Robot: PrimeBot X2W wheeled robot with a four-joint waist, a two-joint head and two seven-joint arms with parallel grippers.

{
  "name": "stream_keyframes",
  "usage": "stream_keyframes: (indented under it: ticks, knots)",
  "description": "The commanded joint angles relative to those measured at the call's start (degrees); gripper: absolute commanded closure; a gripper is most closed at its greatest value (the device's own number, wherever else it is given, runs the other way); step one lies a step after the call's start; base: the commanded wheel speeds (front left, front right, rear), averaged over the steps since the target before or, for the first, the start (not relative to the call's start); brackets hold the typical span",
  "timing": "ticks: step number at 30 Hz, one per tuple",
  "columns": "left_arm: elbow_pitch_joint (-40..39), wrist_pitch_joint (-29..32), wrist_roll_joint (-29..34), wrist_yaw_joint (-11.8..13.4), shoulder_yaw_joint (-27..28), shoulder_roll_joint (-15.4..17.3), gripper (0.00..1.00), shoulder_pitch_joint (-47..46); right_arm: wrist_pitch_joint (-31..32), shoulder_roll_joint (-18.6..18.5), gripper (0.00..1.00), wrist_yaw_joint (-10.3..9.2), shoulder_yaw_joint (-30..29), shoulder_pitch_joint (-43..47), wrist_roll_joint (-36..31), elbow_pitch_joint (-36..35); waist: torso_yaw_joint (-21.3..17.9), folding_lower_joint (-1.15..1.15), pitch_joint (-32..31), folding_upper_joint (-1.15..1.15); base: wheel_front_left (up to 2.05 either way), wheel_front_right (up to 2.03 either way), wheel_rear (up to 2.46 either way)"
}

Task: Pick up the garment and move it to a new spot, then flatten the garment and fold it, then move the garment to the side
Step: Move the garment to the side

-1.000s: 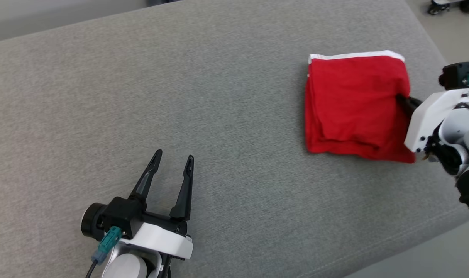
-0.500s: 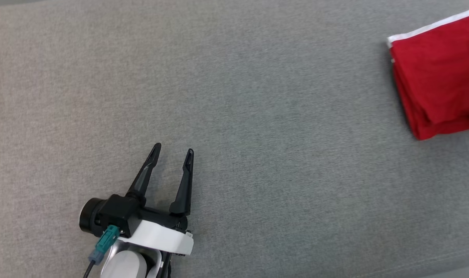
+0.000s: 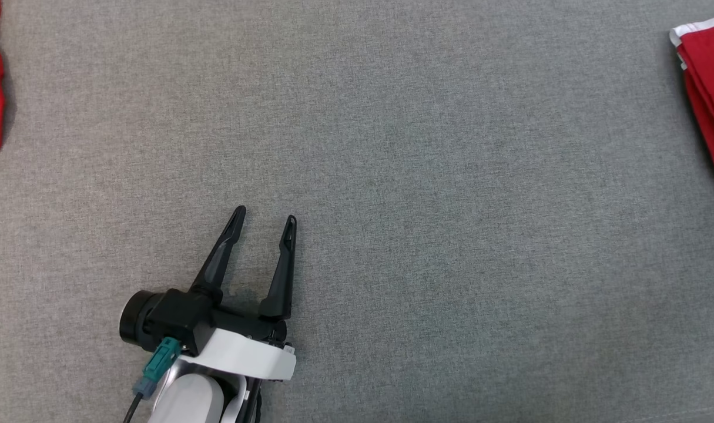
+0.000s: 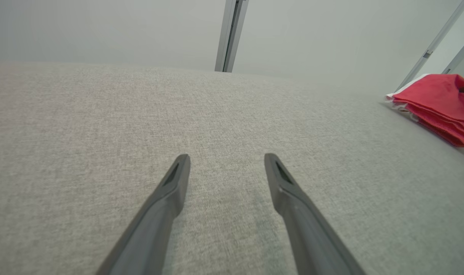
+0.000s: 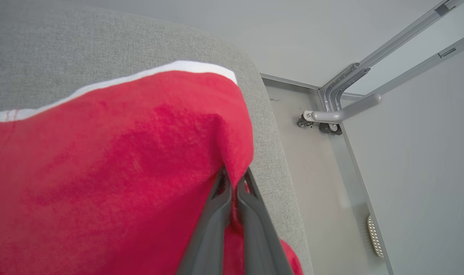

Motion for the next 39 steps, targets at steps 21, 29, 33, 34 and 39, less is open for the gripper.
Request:
stream_keyframes:
  ticks: [21, 29, 33, 34, 39]
  knots:
    - [0.60, -0.27, 0.88, -0.47, 0.73, -0.15, 0.00, -1.18, -6.71, 0.83, 0.00, 0.00, -7.01, 2.04, -12.56, 0.98, -1.05, 0.00, -1.43, 0.00, 0.00, 0.00, 0.00]
    - [1.05, -0.27, 0.29, -0.57, 1.23, -0.37, 0.00, -1.44, -10.39, 4.68, 0.00, 0.00, -6.74, 2.74, -14.56, 0.77, -1.60, 0.00, -3.97, 0.00, 0.00, 0.00, 0.00]
    - [1.36, -0.27, 0.15, -0.70, 2.44, -0.40, 0.00, -2.09, -13.33, 7.30, 0.00, 0.00, -6.63, 3.85, -14.14, 0.02, -2.04, 0.00, -6.30, 0.00, 0.00, 0.00, 0.00]
    - [1.53, -0.27, 0.07, -0.61, 2.72, -0.46, 0.00, -2.27, -14.24, 7.73, 0.00, 0.00, -6.84, 4.14, -13.62, -0.25, -2.03, 0.00, -7.03, 0.00, 0.00, 0.00, 0.00]
    - [3.02, -0.26, -0.52, -0.58, 4.15, -0.76, 0.00, -3.37, -18.30, 10.99, 0.00, 0.00, -7.85, 7.73, -10.07, -2.92, -1.70, 0.00, -11.69, 0.00, 0.00, 0.00, 0.00]
